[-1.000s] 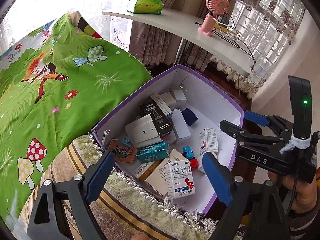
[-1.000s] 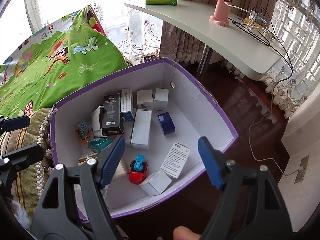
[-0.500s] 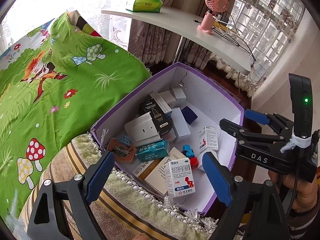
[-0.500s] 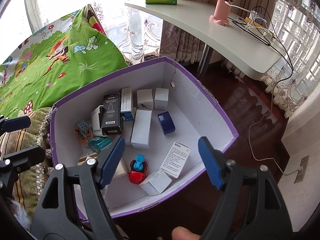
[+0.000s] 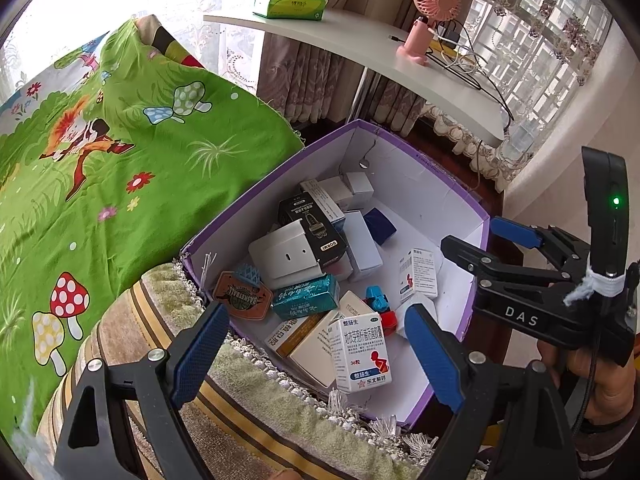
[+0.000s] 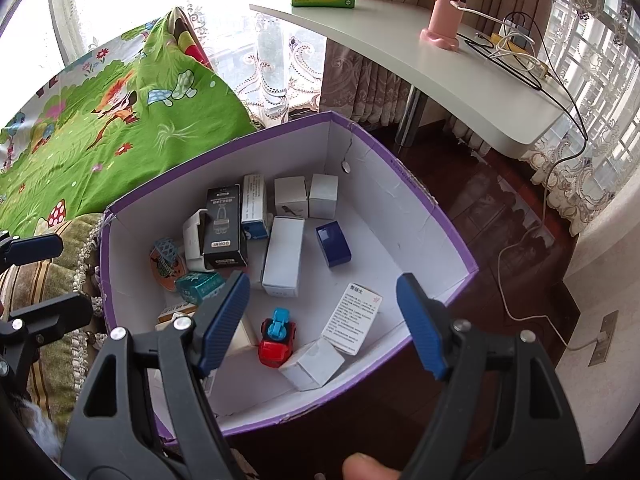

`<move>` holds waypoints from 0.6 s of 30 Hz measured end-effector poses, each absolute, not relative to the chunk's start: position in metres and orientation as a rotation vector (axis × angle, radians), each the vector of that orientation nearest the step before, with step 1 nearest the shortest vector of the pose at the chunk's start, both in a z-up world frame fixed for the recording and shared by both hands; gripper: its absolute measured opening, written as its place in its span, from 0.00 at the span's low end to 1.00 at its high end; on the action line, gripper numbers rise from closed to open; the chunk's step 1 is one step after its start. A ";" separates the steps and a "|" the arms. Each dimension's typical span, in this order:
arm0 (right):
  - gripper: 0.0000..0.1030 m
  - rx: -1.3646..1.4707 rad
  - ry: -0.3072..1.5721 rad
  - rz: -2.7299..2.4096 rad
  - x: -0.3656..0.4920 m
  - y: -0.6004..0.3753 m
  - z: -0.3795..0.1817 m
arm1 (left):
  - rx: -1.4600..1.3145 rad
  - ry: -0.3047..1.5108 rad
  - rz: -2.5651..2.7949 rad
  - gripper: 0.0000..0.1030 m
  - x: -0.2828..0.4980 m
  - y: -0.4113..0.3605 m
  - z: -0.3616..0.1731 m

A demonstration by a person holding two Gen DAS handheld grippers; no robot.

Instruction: Organize rigid objects

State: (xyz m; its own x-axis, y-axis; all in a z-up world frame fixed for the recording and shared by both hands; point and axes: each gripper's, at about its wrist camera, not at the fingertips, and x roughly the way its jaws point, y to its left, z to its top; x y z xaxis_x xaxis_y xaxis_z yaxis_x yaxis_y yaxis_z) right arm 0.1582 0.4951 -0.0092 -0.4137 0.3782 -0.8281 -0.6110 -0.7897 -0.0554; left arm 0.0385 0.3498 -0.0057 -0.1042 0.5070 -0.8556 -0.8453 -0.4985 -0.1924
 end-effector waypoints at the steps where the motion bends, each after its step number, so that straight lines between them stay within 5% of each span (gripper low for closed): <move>1: 0.76 -1.202 0.342 2.207 0.158 0.495 -0.009 | -1.176 0.434 1.769 0.88 0.038 0.350 -0.006; 18: 0.76 -1.199 0.346 2.216 0.159 0.494 -0.009 | -1.299 0.421 1.751 0.88 0.027 0.351 -0.023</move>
State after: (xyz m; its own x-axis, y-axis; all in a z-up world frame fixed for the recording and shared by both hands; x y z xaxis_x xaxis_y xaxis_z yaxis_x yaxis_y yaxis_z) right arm 0.1587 0.4941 -0.0091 -0.4204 0.3741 -0.8267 -0.6080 -0.7924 -0.0494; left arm 0.0266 0.3507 -0.0226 -0.0558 0.4494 -0.8916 -0.8057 -0.5476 -0.2256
